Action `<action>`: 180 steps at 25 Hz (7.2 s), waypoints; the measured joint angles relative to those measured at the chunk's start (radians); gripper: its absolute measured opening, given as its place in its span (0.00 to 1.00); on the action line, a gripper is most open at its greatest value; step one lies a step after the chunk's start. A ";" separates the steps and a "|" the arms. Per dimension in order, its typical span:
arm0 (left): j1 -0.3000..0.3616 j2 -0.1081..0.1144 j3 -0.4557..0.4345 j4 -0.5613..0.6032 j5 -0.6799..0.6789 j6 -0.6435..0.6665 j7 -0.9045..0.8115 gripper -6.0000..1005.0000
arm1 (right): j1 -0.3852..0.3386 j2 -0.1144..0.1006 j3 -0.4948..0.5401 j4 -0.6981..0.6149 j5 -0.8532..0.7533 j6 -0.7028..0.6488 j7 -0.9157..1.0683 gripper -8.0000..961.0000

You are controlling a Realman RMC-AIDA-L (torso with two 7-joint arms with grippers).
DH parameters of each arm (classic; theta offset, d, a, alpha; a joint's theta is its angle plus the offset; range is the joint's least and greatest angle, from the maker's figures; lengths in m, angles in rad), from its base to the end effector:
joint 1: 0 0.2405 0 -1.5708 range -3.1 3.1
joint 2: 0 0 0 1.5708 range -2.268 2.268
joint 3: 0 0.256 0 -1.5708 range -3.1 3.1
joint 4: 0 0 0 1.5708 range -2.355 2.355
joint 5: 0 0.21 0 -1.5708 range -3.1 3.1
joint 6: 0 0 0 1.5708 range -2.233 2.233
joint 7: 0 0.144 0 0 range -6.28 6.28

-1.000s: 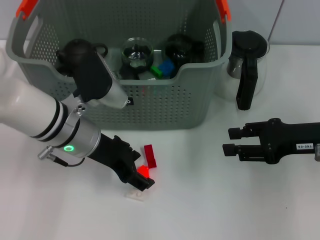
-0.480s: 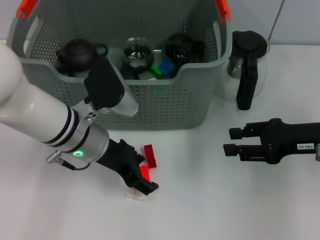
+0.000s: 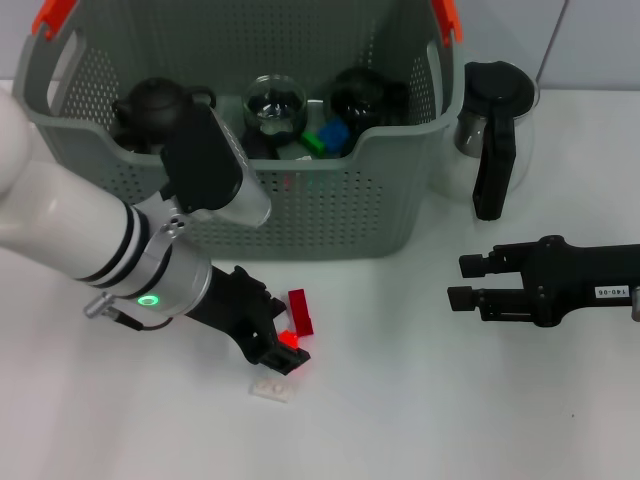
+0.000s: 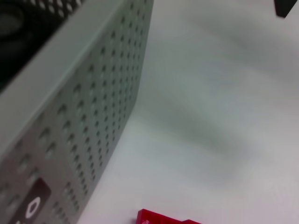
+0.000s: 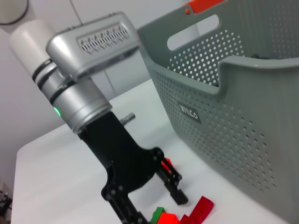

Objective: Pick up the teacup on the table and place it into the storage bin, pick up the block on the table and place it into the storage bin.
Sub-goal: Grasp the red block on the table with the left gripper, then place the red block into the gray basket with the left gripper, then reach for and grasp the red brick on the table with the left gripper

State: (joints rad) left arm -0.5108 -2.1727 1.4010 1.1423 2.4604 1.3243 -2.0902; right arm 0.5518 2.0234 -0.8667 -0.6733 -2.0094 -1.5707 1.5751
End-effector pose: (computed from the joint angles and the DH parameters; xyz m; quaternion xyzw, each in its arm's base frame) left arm -0.2073 0.3342 -0.0647 -0.9682 -0.1994 0.1098 0.1041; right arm 0.2566 0.3315 -0.0009 -0.9487 0.2544 0.1783 0.0582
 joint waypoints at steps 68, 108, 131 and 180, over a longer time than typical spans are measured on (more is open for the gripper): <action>0.083 0.006 -0.233 0.379 -0.216 0.306 0.011 0.42 | -0.001 -0.002 -0.002 0.011 0.000 -0.001 -0.004 0.61; -0.126 0.006 -0.495 0.255 -0.199 -0.001 -0.105 0.71 | 0.005 -0.002 0.000 0.003 0.006 -0.018 0.006 0.61; 0.197 0.003 -0.254 0.190 -0.305 0.248 0.331 0.81 | 0.002 -0.001 0.000 0.010 0.003 -0.018 0.006 0.61; -0.005 0.001 0.219 0.062 0.107 -0.169 -0.066 0.81 | -0.001 -0.002 0.000 0.012 0.000 -0.010 0.007 0.61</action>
State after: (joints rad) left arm -0.5154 -2.1721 1.6197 1.2042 2.5674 1.1553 -2.1561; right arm 0.5507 2.0218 -0.8667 -0.6612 -2.0095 -1.5802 1.5826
